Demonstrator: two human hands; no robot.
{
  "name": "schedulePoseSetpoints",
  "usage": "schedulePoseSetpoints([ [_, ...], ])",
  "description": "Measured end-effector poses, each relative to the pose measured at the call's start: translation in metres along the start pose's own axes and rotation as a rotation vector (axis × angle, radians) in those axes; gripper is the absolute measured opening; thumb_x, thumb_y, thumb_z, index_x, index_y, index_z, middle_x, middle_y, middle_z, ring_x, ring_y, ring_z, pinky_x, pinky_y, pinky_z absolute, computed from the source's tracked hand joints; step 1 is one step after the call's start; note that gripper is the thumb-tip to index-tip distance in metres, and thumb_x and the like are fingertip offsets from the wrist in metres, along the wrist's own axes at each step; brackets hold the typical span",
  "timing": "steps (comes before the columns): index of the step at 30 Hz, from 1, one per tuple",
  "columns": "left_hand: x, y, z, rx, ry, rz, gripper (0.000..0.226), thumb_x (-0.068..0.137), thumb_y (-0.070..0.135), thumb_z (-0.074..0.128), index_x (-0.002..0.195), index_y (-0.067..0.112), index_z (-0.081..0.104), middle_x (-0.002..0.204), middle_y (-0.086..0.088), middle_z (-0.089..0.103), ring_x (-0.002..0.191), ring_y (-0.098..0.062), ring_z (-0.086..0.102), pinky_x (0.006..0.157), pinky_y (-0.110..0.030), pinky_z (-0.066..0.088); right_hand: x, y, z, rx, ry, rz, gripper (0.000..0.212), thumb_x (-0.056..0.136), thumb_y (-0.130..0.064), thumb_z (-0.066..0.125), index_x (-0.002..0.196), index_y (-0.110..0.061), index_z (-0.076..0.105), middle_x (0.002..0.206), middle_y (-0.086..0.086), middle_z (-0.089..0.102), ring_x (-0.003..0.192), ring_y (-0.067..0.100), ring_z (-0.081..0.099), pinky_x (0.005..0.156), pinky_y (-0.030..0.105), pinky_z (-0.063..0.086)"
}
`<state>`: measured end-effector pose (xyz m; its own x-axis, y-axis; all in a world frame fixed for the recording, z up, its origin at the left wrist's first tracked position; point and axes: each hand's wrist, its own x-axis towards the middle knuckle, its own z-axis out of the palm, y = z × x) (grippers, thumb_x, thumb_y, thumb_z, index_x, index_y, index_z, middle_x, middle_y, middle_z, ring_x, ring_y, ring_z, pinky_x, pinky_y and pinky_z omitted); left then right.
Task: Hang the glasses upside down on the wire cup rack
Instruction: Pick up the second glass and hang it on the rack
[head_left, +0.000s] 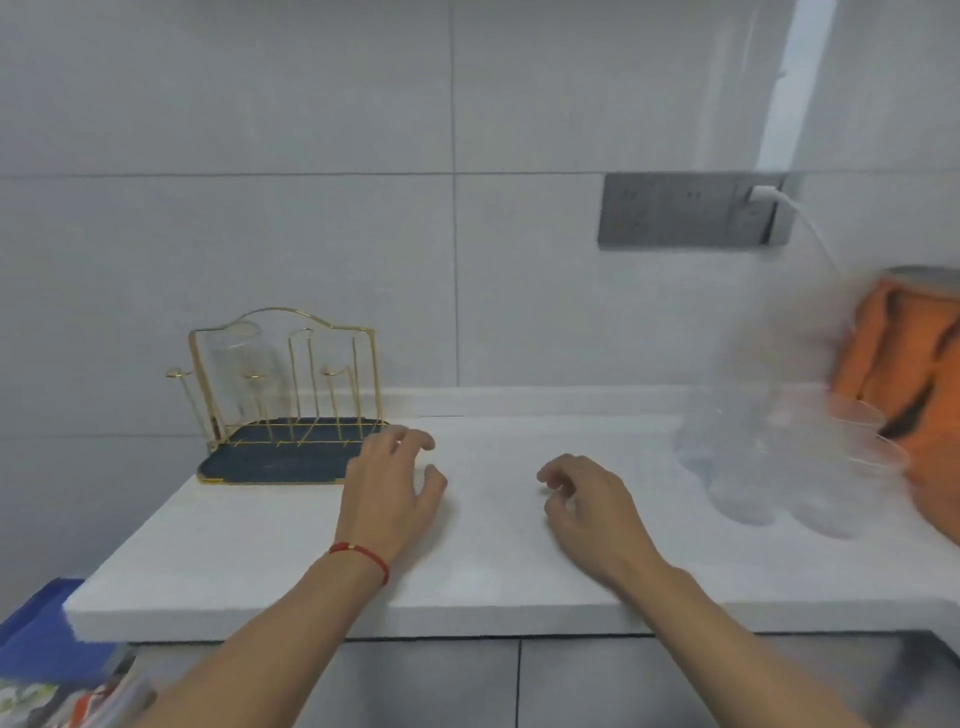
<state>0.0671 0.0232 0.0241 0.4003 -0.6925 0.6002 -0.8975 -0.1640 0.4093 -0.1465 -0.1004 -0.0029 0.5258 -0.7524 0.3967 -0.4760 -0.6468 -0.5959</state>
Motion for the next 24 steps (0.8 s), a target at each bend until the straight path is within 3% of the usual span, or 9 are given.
schedulePoseSetpoints([
  [4, 0.004, 0.088, 0.054, -0.109, -0.096, 0.1, 0.027, 0.084, 0.018, 0.063, 0.111, 0.02, 0.064, 0.121, -0.001, 0.059, 0.113, -0.025, 0.05, 0.091, -0.042, 0.042, -0.019, 0.023, -0.033, 0.059, 0.196, 0.145, 0.019, 0.091, -0.014, 0.057, 0.102, -0.023, 0.068, 0.092, -0.011, 0.068, 0.083, 0.004, 0.059, 0.076, 0.024, 0.044],
  [7, -0.002, 0.124, 0.081, -0.21, -0.225, 0.064, 0.029, 0.084, 0.022, 0.061, 0.113, 0.023, 0.062, 0.128, 0.002, 0.054, 0.124, -0.022, 0.042, 0.099, -0.04, 0.039, -0.032, 0.028, -0.047, 0.215, 0.516, 0.254, 0.016, 0.085, -0.018, 0.058, 0.097, -0.025, 0.065, 0.091, -0.012, 0.067, 0.081, 0.004, 0.058, 0.074, 0.02, 0.044],
  [9, -0.01, 0.126, 0.093, -0.172, -0.266, 0.098, 0.034, 0.085, 0.026, 0.06, 0.118, 0.022, 0.061, 0.138, -0.003, 0.049, 0.134, -0.024, 0.035, 0.107, -0.04, 0.036, -0.036, 0.029, -0.049, 0.269, 0.815, 0.31, 0.026, 0.08, -0.018, 0.064, 0.104, -0.025, 0.055, 0.102, -0.009, 0.057, 0.09, 0.008, 0.052, 0.08, 0.013, 0.04],
  [11, -0.017, 0.12, 0.1, -0.094, -0.268, 0.16, 0.041, 0.085, 0.033, 0.06, 0.123, 0.02, 0.06, 0.149, -0.008, 0.041, 0.141, -0.027, 0.026, 0.113, -0.04, 0.032, -0.034, 0.029, -0.05, 0.272, 1.003, 0.417, 0.048, 0.077, -0.012, 0.072, 0.119, -0.016, 0.049, 0.117, 0.0, 0.048, 0.107, 0.019, 0.047, 0.094, 0.022, 0.039],
  [14, -0.018, 0.118, 0.105, -0.059, -0.232, 0.218, 0.043, 0.084, 0.038, 0.058, 0.123, 0.02, 0.06, 0.152, -0.01, 0.037, 0.142, -0.028, 0.025, 0.114, -0.041, 0.031, -0.023, 0.033, -0.055, 0.316, 1.041, 0.607, 0.078, 0.076, -0.007, 0.076, 0.143, -0.005, 0.037, 0.142, 0.016, 0.037, 0.127, 0.035, 0.039, 0.107, 0.046, 0.039],
  [17, -0.018, 0.118, 0.106, -0.085, -0.241, 0.197, 0.045, 0.084, 0.039, 0.058, 0.124, 0.021, 0.059, 0.15, -0.008, 0.04, 0.141, -0.026, 0.024, 0.111, -0.039, 0.034, -0.012, 0.044, -0.061, 0.365, 1.014, 0.635, 0.091, 0.077, -0.009, 0.08, 0.151, -0.006, 0.028, 0.151, 0.017, 0.031, 0.132, 0.036, 0.037, 0.108, 0.047, 0.043],
  [24, -0.019, 0.118, 0.106, -0.087, -0.289, 0.158, 0.051, 0.086, 0.038, 0.056, 0.134, 0.02, 0.051, 0.148, -0.006, 0.04, 0.14, -0.023, 0.023, 0.108, -0.037, 0.035, -0.001, 0.056, -0.062, 0.21, 1.008, 0.687, 0.091, 0.075, -0.018, 0.089, 0.146, 0.003, 0.037, 0.142, 0.026, 0.041, 0.126, 0.047, 0.042, 0.109, 0.05, 0.036],
])
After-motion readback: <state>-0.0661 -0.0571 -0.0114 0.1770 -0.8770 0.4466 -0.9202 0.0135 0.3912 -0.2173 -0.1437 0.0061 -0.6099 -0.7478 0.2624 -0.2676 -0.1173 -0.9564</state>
